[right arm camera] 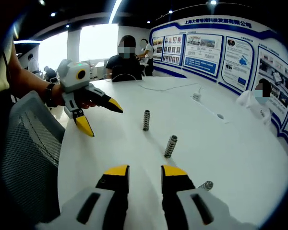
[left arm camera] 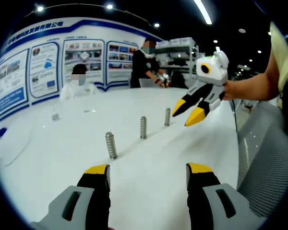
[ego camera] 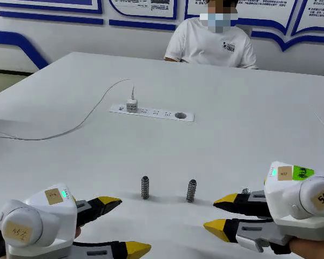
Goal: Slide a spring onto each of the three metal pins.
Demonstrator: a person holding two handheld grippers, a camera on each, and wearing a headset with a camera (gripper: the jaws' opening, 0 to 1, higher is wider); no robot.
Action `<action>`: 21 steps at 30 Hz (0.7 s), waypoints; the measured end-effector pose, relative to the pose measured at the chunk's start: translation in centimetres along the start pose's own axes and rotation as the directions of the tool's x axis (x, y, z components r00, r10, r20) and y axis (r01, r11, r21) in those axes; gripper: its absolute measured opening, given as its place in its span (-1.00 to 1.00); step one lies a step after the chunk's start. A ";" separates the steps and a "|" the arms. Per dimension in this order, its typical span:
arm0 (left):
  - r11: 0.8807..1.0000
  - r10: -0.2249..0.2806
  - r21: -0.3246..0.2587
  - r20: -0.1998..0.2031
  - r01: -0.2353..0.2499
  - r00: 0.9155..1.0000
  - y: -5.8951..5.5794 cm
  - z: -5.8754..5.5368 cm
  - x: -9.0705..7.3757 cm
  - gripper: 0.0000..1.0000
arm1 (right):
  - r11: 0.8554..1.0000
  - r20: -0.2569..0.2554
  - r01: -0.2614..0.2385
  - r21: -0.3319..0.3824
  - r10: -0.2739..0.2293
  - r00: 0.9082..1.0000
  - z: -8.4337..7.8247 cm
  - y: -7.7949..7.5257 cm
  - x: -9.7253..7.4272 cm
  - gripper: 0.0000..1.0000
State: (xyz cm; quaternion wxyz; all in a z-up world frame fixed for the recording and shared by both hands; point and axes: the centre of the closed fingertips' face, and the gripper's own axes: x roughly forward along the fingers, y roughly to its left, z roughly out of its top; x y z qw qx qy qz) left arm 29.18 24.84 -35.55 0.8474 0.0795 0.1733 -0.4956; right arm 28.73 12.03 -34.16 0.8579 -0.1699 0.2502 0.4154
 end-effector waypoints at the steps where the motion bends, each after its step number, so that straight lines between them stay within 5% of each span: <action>1: 1.000 -0.001 0.000 0.001 0.001 1.000 0.0 0.0 0.0 0.31 | 1.000 0.002 0.006 0.006 -0.006 1.000 -0.1 -0.2 -0.2 -0.45; 21: 1.000 0.001 -0.001 -0.003 -0.001 1.000 0.1 0.0 0.1 0.33 | 0.991 0.017 0.114 0.073 -0.115 0.993 -2.6 -3.5 -3.6 -0.33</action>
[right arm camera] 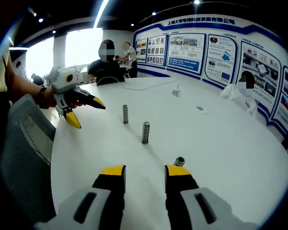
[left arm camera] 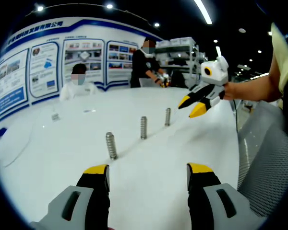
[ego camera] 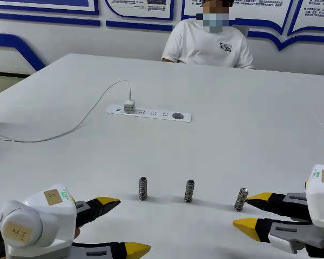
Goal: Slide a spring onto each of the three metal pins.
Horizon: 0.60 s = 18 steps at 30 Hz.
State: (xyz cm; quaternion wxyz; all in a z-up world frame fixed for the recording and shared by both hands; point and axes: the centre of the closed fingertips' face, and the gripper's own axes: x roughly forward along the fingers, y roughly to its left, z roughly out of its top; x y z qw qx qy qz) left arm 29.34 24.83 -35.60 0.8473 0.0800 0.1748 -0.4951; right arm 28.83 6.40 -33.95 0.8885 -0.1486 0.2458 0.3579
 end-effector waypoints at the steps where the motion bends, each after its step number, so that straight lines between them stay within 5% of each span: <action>1: 1.000 0.000 0.000 0.000 0.000 1.000 0.0 0.0 0.0 0.33 | 1.000 0.002 0.004 0.004 -0.004 1.000 -0.2 -0.1 -0.2 -0.31; 18: 1.000 0.007 -0.007 -0.011 -0.007 1.000 0.3 -0.5 -0.1 0.35 | 0.999 0.014 0.031 0.036 -0.032 0.999 -1.7 -1.1 -1.5 -0.09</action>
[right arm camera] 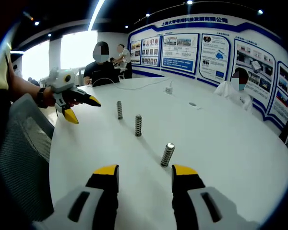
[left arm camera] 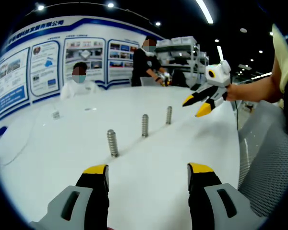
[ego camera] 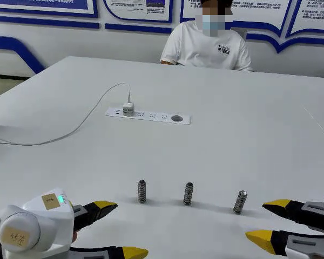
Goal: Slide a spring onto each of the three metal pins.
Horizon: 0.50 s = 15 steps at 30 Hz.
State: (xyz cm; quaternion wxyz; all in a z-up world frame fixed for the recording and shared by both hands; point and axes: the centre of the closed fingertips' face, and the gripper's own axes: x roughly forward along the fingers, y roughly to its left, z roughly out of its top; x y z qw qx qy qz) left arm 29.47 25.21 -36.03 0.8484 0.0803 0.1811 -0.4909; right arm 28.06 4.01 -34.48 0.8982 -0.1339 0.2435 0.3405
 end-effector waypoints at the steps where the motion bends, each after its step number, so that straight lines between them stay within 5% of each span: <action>1: 1.000 0.000 0.000 -0.001 0.000 1.000 0.0 0.0 0.0 0.35 | 1.000 0.000 0.002 0.000 -0.002 1.000 0.0 0.0 0.0 -0.08; 15: 1.000 0.008 -0.010 -0.002 -0.008 1.000 0.1 -0.3 -0.1 0.37 | 1.000 0.015 0.016 0.019 -0.016 1.000 -0.8 -0.1 -0.6 0.01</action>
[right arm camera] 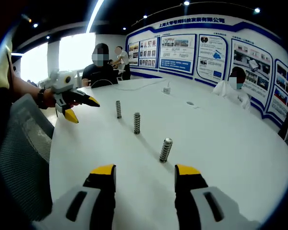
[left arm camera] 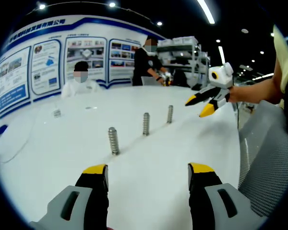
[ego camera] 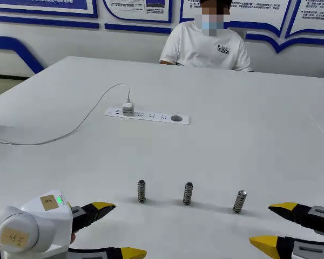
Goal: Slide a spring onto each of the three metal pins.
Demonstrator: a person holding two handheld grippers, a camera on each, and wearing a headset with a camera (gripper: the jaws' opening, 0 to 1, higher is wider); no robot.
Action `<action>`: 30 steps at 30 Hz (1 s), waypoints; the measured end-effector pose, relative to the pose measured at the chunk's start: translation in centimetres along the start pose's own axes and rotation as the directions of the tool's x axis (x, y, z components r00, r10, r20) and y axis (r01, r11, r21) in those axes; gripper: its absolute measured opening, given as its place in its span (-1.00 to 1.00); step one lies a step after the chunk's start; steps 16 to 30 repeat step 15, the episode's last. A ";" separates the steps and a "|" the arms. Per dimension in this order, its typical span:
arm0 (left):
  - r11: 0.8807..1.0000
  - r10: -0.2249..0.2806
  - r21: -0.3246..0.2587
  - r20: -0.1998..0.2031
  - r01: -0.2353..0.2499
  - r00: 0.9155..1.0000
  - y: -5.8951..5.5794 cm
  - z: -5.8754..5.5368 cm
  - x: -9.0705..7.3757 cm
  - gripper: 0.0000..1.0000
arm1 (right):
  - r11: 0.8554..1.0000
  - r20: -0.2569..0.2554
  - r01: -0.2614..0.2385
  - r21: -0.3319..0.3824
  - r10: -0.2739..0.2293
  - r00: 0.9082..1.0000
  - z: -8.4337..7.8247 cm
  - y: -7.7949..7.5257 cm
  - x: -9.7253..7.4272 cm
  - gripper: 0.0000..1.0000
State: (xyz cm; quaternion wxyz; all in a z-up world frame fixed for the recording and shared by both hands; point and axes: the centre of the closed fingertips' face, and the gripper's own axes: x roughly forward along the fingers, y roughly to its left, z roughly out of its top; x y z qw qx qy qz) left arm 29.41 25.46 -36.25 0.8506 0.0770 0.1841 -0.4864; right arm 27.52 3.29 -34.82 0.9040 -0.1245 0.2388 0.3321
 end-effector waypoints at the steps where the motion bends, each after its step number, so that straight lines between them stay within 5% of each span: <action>1: 1.000 0.001 -0.001 0.000 -0.001 1.000 0.0 0.0 0.0 0.37 | 1.000 0.000 0.001 0.002 -0.001 1.000 0.0 0.0 0.0 0.02; 30: 1.000 0.005 -0.008 -0.001 -0.005 1.000 0.2 -0.3 0.0 0.38 | 1.000 0.013 0.015 0.023 -0.016 1.000 0.0 0.0 -0.1 0.05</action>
